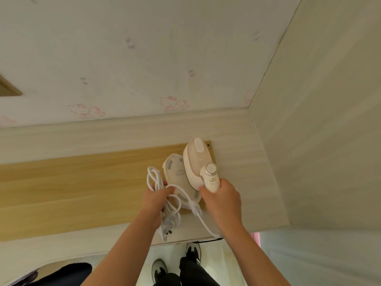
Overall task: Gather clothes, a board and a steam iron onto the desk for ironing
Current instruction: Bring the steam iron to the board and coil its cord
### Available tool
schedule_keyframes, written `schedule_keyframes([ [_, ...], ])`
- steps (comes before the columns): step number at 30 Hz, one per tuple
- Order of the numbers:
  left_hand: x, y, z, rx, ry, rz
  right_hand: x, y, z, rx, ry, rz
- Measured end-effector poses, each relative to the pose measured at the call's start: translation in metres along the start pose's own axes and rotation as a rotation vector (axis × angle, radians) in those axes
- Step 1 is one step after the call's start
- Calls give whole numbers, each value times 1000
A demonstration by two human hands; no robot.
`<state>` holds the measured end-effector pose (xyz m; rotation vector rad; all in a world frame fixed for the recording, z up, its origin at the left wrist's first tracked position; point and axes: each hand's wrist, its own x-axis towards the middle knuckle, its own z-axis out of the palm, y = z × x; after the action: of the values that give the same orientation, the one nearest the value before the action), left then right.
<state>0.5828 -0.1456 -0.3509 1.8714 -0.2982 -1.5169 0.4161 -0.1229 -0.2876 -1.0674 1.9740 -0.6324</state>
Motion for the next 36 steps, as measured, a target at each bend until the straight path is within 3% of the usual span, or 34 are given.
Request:
schedule_keyframes([
  [19,15,10,-10,190,-72,114,2,9,17,-34,8,42],
  [36,11,14,-89,432,-73,302,-3,0,46,-223,11,-43],
])
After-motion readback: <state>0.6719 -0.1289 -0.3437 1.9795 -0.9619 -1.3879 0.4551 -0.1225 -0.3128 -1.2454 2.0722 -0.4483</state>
